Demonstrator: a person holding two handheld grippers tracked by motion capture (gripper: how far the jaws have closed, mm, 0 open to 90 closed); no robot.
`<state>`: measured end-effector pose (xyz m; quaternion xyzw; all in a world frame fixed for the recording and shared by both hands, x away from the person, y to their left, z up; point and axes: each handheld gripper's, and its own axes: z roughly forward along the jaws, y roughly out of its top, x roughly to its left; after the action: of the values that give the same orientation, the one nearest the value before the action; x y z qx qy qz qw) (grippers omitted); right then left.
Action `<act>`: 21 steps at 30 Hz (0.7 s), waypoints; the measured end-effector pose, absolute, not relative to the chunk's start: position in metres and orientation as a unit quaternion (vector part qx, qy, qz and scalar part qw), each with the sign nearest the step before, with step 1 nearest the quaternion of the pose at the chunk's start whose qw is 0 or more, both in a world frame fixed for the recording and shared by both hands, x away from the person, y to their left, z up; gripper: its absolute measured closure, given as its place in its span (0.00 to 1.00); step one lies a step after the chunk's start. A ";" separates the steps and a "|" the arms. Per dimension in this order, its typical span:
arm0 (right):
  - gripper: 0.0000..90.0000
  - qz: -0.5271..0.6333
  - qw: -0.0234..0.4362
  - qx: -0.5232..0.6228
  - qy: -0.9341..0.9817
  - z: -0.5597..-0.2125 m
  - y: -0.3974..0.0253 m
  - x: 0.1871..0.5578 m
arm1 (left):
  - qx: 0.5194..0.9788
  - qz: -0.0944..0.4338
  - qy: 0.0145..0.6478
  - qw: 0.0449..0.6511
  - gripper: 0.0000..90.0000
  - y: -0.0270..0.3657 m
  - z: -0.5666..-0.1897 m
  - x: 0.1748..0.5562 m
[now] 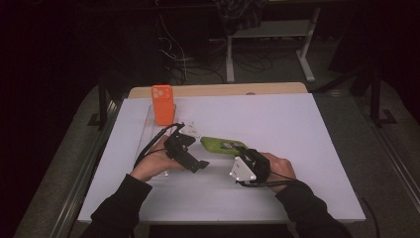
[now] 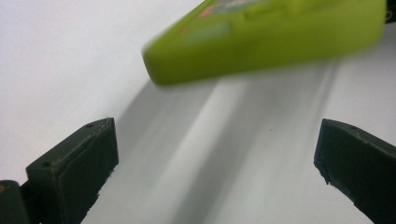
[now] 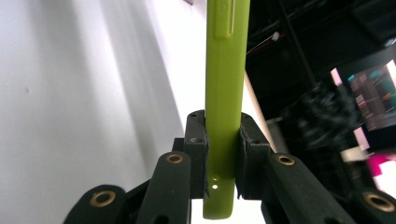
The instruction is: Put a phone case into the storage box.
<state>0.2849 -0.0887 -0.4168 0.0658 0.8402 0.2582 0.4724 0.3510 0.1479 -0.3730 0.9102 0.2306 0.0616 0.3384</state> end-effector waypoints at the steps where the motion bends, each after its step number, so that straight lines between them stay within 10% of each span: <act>1: 0.84 0.268 0.463 0.075 0.841 -0.416 -0.091 0.287 | 0.907 0.061 0.234 0.343 0.00 0.147 -0.373 0.351; 21: 0.84 0.405 0.255 0.294 0.827 -0.403 -0.114 0.312 | 0.904 0.073 0.239 0.347 0.00 0.151 -0.370 0.354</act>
<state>0.3120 -0.1137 -0.4027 0.2940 0.8272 0.4050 0.2555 0.3540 0.1512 -0.3697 0.9041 0.2393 0.0729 0.3465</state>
